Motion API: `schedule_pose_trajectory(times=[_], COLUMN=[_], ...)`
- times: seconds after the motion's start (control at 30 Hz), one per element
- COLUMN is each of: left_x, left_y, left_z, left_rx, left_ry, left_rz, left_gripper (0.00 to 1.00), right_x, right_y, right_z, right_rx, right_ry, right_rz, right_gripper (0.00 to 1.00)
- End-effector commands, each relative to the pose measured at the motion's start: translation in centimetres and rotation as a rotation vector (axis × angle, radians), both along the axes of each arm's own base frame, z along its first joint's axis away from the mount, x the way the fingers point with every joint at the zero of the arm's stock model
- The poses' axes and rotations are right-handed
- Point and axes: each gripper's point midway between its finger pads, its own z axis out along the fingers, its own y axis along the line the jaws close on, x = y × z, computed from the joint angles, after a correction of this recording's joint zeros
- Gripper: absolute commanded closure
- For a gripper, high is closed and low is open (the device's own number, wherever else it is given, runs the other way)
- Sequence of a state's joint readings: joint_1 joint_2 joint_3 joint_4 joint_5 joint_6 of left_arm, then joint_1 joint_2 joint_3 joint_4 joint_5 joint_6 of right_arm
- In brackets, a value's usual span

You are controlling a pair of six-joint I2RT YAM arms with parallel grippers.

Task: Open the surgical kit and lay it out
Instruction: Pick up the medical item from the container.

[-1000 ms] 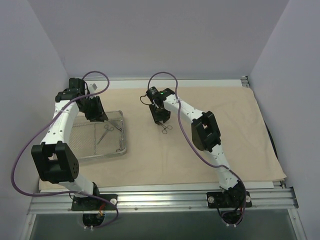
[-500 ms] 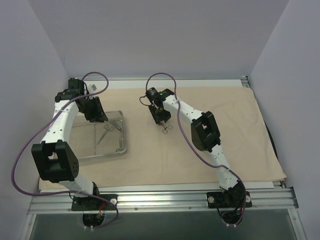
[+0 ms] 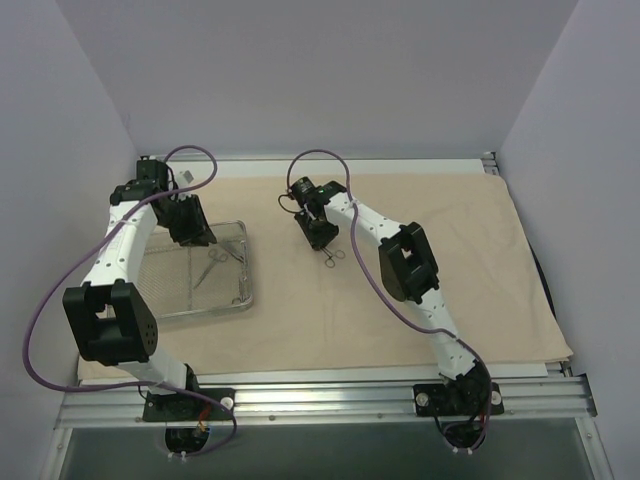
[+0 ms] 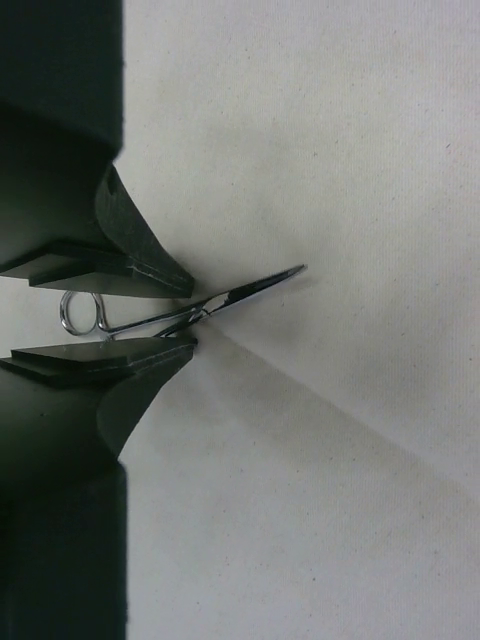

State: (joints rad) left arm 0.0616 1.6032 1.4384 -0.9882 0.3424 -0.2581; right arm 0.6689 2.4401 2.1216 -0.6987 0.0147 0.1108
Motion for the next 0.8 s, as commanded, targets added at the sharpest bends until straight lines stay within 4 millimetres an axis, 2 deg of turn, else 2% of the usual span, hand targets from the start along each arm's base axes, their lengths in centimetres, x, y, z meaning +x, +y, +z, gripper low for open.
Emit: schedule_pose_trajectory(times=[0.0, 0.03, 0.1, 0.13, 0.2, 0.4, 0.47, 0.53, 0.57, 0.6, 0.67, 0.77], left_x=[0.5, 0.4, 0.4, 0.4, 0.4, 0.6, 0.7, 0.6, 0.6, 0.6, 0.6, 0.6], left_y=[0.2, 0.2, 0.2, 0.2, 0.2, 0.3, 0.4, 0.4, 0.4, 0.4, 0.5, 0.6], left_z=[0.3, 0.3, 0.3, 0.4, 0.3, 0.0, 0.1, -0.1, -0.2, -0.3, -0.5, -0.7], left_rx=[-0.010, -0.010, -0.012, -0.010, -0.010, -0.020, -0.021, -0.022, -0.024, -0.027, -0.028, -0.033], left_ry=[-0.021, -0.020, -0.018, -0.020, -0.018, -0.011, -0.013, -0.010, -0.006, -0.003, 0.001, 0.008], left_rz=[-0.006, -0.006, -0.007, -0.006, -0.005, 0.002, 0.005, 0.006, 0.008, 0.009, 0.010, 0.014], left_gripper=[0.64, 0.64, 0.64, 0.64, 0.64, 0.64, 0.64, 0.64, 0.64, 0.64, 0.64, 0.64], right_x=[-0.8, -1.2, -1.1, -1.0, -0.8, 0.4, 0.6, 1.0, 1.1, 0.5, 0.8, -0.3], right_y=[-1.0, -0.6, -0.6, -0.7, -0.6, -1.8, -3.5, -5.5, -6.1, -7.1, -9.3, -13.5], right_z=[-1.8, -1.9, -1.7, -1.5, -0.3, 4.4, 4.8, 6.4, 7.7, 7.2, 7.7, 7.8], right_rx=[-0.041, -0.019, -0.018, -0.016, -0.006, 0.023, 0.013, 0.017, 0.035, 0.022, 0.001, -0.041], right_ry=[0.049, 0.067, 0.062, 0.057, 0.031, -0.067, -0.059, -0.080, -0.101, -0.081, -0.097, -0.069], right_rz=[0.014, 0.025, 0.021, 0.016, 0.008, -0.055, -0.093, -0.137, -0.147, -0.150, -0.185, -0.240], right_gripper=[0.78, 0.83, 0.86, 0.91, 0.99, 1.00, 1.00, 1.00, 1.00, 1.00, 1.00, 1.00])
